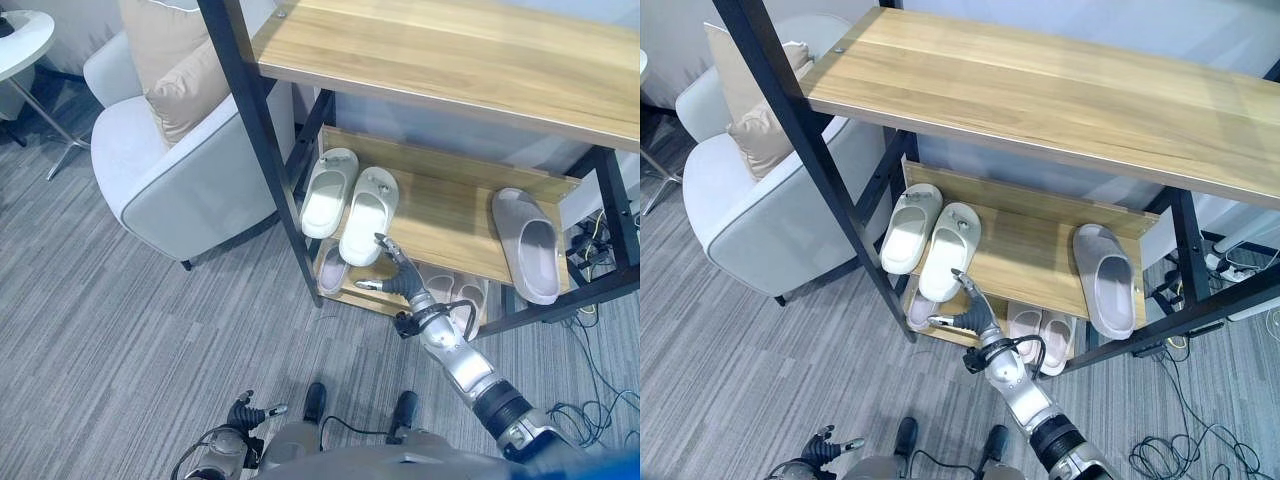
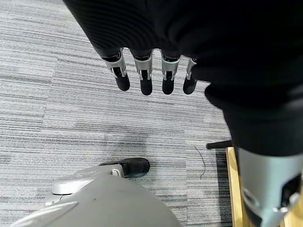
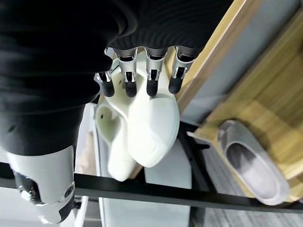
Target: Arrange the slippers neatly on the shoe rack.
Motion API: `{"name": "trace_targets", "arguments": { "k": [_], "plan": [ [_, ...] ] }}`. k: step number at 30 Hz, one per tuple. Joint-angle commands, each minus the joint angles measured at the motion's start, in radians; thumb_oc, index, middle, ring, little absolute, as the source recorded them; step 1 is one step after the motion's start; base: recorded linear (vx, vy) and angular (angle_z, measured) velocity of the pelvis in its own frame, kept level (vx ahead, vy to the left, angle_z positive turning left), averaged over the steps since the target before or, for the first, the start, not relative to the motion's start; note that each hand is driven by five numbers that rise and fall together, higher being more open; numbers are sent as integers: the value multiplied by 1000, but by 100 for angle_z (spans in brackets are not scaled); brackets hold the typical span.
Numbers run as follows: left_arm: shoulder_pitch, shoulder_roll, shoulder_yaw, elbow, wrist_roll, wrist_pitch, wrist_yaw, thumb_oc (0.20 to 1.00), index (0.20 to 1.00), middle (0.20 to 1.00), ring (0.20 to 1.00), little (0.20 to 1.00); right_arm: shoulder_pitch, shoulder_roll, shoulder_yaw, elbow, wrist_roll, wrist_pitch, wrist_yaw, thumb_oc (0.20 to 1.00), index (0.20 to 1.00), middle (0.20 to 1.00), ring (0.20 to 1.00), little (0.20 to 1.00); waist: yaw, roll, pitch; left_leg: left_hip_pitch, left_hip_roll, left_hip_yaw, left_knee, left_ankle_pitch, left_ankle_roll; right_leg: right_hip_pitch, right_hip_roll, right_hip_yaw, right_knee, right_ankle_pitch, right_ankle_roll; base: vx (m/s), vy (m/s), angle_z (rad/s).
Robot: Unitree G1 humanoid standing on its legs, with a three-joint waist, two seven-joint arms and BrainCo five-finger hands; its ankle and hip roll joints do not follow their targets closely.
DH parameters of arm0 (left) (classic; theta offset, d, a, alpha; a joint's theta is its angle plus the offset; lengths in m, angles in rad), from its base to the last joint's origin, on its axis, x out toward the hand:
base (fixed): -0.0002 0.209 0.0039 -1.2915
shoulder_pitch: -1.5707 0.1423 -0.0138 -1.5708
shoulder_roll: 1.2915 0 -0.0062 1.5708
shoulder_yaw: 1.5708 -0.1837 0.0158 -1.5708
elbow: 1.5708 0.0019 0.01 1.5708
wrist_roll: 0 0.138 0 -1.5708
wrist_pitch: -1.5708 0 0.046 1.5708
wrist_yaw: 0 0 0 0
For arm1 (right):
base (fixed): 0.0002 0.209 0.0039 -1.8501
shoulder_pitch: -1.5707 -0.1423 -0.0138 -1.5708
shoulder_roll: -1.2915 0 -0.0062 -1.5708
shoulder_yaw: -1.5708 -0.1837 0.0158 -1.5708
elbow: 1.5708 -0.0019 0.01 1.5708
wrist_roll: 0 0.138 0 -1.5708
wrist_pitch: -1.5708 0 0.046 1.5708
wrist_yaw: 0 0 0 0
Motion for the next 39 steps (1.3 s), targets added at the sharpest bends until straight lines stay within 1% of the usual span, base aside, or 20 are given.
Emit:
{"name": "trace_targets", "arguments": {
  "k": [1,6,11,14,18,20,21,22,23,26,29,31,34,35,39],
  "plan": [
    [-29,-37,-19,77,-28,3,13,1000,1000,1000,1000,1000,-61,24,25,-38,15,-62,-12,1000,1000,1000,1000,1000,18,-18,7,12,21,90,6,-77,-26,111,-56,7,8,-79,92,0,0,0],
    [-25,-39,-11,80,-39,4,16,1000,1000,1000,1000,1000,-66,6,5,-47,-21,-65,-46,1000,1000,1000,1000,1000,14,-14,4,19,23,94,6,-79,-26,115,-57,10,8,-81,91,4,-2,-2],
    [-14,-48,0,89,-34,6,18,1000,1000,1000,1000,1000,-40,-51,-37,-122,-115,-70,-96,1000,1000,1000,1000,1000,3,-11,0,28,24,98,6,-84,-24,121,-56,14,8,-83,91,2,-5,-2],
    [-12,-47,9,89,-16,6,18,1000,1000,1000,1000,1000,-12,-126,-88,-211,-213,-74,-134,1000,1000,1000,1000,1000,-6,-11,-4,33,25,100,6,-87,-24,124,-54,20,8,-86,92,6,-25,-7],
    [-19,-45,11,80,1,2,16,1000,1000,1000,1000,1000,7,-192,-170,-243,-277,-65,-182,1000,1000,1000,1000,1000,-15,-12,-12,37,28,103,6,-89,-25,126,-51,22,8,-88,92,10,-28,-4],
    [-21,-45,7,77,4,1,15,1000,1000,1000,1000,1000,7,-213,-210,-219,-287,-52,-202,1000,1000,1000,1000,1000,-16,-11,-15,37,29,105,6,-88,-25,126,-51,22,8,-88,93,3,-37,-4],
    [-16,-44,3,76,12,0,10,1000,1000,1000,1000,1000,0,-245,-234,-192,-318,-35,-222,1000,1000,1000,1000,1000,-17,-12,-18,37,30,106,6,-89,-25,125,-50,23,8,-89,93,18,-54,-4],
    [-15,-42,-2,78,26,0,4,1000,1000,1000,1000,1000,-17,-294,-248,-135,-378,-16,-246,1000,1000,1000,1000,1000,-13,-11,-20,38,30,105,6,-89,-26,125,-48,23,8,-89,94,18,-63,-3],
    [-11,-39,-6,78,34,-3,-1,1000,1000,1000,1000,1000,-40,-329,-263,-70,-399,0,-260,1000,1000,1000,1000,1000,-10,-10,-21,37,30,105,6,-88,-26,124,-47,24,8,-90,94,14,-50,-2],
    [-7,-37,-14,88,44,-3,-5,1000,1000,1000,1000,1000,-86,-363,-257,31,-392,17,-281,1000,1000,1000,1000,1000,-6,-7,-18,32,30,106,6,-84,-27,118,-45,26,8,-87,94,0,-24,-2],
    [1,-31,-24,90,46,-5,-12,1000,1000,1000,1000,1000,-138,-411,-243,122,-405,52,-289,1000,1000,1000,1000,1000,1,2,-16,23,29,101,6,-79,-29,111,-45,27,8,-86,94,10,-44,-2],
    [3,-29,-29,86,45,-7,-12,1000,1000,1000,1000,1000,-159,-433,-251,168,-420,70,-313,1000,1000,1000,1000,1000,2,11,-15,18,27,102,6,-77,-30,107,-46,27,8,-86,95,14,-22,1],
    [1,-27,-34,81,43,-8,-9,1000,1000,1000,1000,1000,-169,-428,-267,202,-402,82,-329,1000,1000,1000,1000,1000,2,21,-12,14,24,100,6,-75,-30,105,-48,26,8,-85,95,0,0,0],
    [2,-28,-38,77,37,-10,-9,1000,1000,1000,1000,1000,-178,-436,-278,231,-402,98,-344,1000,1000,1000,1000,1000,1,29,-12,9,20,98,6,-74,-30,102,-51,26,8,-83,96,0,0,0],
    [1,-32,-46,73,33,-12,-5,1000,1000,1000,1000,1000,-185,-428,-305,270,-377,107,-371,1000,1000,1000,1000,1000,-2,39,-8,4,16,98,6,-73,-30,97,-55,28,8,-81,97,0,0,0]
  ]
}}
